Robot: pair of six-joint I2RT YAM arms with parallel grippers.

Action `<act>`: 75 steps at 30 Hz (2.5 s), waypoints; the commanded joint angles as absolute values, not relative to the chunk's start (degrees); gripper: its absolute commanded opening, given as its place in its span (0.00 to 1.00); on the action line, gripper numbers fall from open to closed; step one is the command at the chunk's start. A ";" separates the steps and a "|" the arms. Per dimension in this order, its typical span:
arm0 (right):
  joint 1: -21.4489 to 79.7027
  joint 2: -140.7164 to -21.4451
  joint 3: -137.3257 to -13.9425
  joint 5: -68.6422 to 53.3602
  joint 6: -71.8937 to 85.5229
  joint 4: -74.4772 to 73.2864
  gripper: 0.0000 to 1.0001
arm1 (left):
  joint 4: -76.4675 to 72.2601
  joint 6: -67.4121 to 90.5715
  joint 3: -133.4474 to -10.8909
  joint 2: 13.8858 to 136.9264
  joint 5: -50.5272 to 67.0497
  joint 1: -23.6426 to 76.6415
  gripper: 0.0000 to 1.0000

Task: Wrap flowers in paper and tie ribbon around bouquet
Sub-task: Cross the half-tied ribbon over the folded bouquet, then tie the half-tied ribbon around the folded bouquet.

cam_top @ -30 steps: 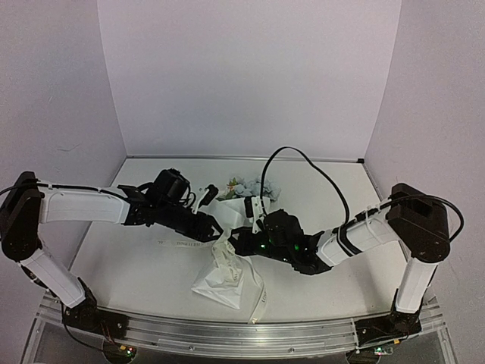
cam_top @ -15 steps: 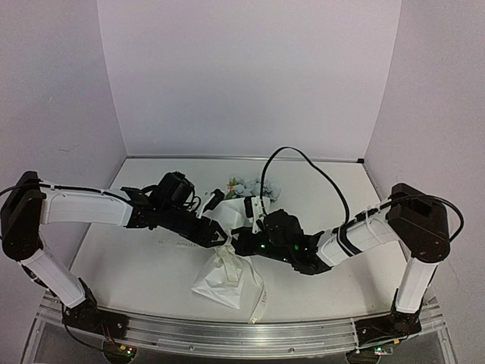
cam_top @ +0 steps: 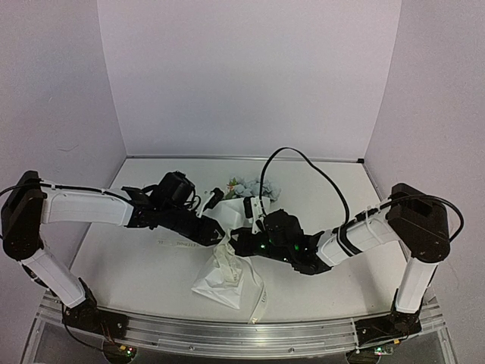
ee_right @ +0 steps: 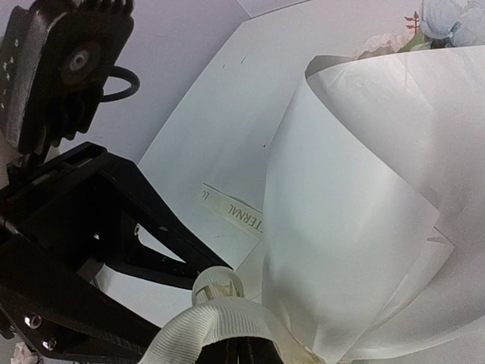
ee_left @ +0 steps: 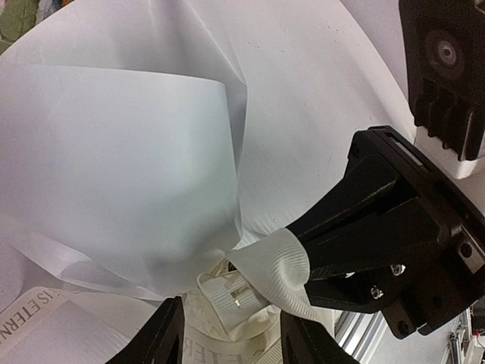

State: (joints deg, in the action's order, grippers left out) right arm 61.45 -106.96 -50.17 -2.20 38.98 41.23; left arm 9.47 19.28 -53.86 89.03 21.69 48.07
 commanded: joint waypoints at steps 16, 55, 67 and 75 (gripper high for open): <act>61.76 -107.15 -49.97 -2.56 38.93 41.93 0.00 | 5.81 17.93 -56.75 88.25 21.11 48.16 0.06; 55.55 -88.73 -51.43 -11.32 22.49 15.54 0.63 | -2.37 14.43 -53.30 84.35 29.09 48.25 0.00; 54.80 -93.37 -51.11 -16.22 15.22 23.96 0.53 | -3.28 14.34 -56.70 87.66 32.36 48.16 0.00; 54.86 -96.33 -50.63 -16.64 11.29 30.94 0.57 | -3.80 15.58 -57.86 89.86 36.87 47.07 0.00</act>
State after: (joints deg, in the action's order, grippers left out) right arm 54.88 -94.51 -50.17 -15.68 14.24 23.81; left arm -1.14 15.02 -54.39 88.94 32.58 47.49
